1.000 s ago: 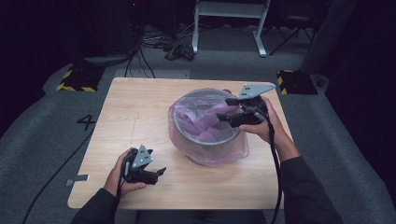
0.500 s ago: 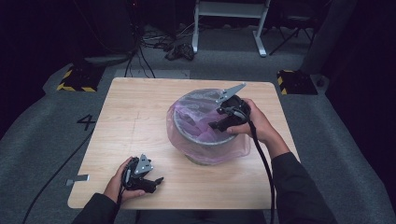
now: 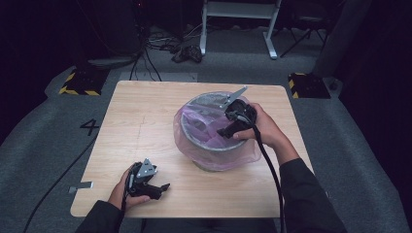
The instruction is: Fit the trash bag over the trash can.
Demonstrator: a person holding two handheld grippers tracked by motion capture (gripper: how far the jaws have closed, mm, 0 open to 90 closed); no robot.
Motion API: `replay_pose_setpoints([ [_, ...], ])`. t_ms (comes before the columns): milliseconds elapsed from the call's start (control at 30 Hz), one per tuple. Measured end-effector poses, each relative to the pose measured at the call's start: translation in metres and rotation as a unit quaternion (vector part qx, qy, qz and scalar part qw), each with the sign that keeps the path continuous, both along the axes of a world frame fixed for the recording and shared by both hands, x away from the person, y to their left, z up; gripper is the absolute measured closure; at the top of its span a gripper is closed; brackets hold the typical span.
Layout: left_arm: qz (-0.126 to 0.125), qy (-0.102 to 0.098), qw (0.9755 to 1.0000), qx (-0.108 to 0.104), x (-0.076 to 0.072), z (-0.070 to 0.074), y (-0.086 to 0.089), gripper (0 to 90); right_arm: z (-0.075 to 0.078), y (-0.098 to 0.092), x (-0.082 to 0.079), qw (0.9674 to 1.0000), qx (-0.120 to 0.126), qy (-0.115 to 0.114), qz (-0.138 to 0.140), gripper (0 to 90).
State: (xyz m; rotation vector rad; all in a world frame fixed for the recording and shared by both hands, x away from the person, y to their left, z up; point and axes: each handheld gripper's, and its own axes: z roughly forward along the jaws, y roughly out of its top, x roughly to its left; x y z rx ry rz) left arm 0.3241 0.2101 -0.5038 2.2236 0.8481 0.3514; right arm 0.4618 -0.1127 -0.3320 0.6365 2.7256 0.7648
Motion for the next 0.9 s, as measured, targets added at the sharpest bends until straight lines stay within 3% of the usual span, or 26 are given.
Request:
replay_pose_setpoints([
  [167,0.000,0.001,1.0000,0.000,0.000,0.000,0.000,14.8,0.004,-0.007,-0.006,0.9993,0.030,-0.022,-0.006,29.4],
  [400,0.002,0.001,1.0000,-0.001,0.000,0.000,0.000,15.0,0.015,-0.019,-0.014,0.9949,0.085,-0.048,-0.026,28.8],
  [633,0.008,0.000,1.0000,-0.001,0.000,0.000,0.000,14.9,0.021,-0.033,-0.027,0.9901,0.117,-0.071,-0.033,31.7],
  [900,0.009,0.000,1.0000,-0.001,0.000,0.000,0.000,15.0,0.029,-0.060,-0.048,0.9840,0.147,-0.096,-0.030,27.3],
])
